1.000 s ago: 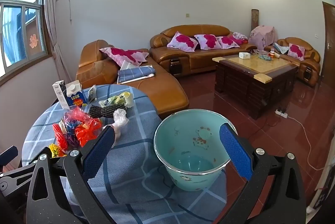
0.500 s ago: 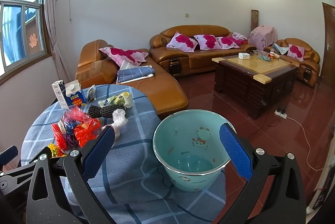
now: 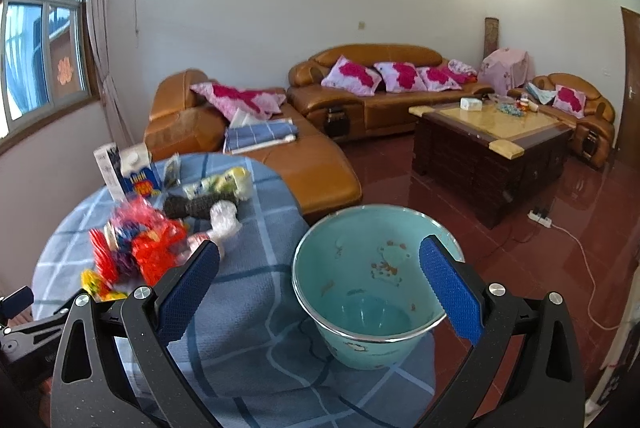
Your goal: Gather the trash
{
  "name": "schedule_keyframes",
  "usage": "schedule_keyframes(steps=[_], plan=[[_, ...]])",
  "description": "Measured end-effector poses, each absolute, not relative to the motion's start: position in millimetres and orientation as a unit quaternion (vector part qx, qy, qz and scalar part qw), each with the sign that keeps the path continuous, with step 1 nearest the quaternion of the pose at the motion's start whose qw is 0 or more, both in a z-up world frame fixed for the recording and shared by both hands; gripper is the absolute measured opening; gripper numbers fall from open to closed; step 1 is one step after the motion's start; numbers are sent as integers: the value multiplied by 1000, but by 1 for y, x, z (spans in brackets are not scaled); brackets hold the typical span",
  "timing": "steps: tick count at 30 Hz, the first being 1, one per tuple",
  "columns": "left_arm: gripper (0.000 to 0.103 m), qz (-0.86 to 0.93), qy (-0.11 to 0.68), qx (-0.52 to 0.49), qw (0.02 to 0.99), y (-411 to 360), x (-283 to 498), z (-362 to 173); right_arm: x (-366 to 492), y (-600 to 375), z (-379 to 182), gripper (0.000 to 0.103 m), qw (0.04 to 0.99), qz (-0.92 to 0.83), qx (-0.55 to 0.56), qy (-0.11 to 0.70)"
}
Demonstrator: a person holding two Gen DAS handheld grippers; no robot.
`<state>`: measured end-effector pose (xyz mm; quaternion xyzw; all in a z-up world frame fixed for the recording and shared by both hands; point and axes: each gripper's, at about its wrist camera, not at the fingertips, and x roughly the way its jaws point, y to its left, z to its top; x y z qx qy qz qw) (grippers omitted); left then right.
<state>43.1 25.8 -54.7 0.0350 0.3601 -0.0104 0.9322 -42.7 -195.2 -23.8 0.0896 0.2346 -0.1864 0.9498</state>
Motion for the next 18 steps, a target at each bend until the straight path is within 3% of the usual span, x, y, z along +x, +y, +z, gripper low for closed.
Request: schedule_keyframes(steps=[7, 11, 18], plan=[[97, 0, 384, 18, 923, 61, 72, -80, -11, -189, -43, 96, 946, -175, 80, 260], [96, 11, 388, -8, 922, 84, 86, -86, 17, -178, -51, 81, 946, -151, 67, 278], [94, 9, 395, -19, 918, 98, 105, -93, 63, -164, -60, 79, 945, -126, 64, 295]])
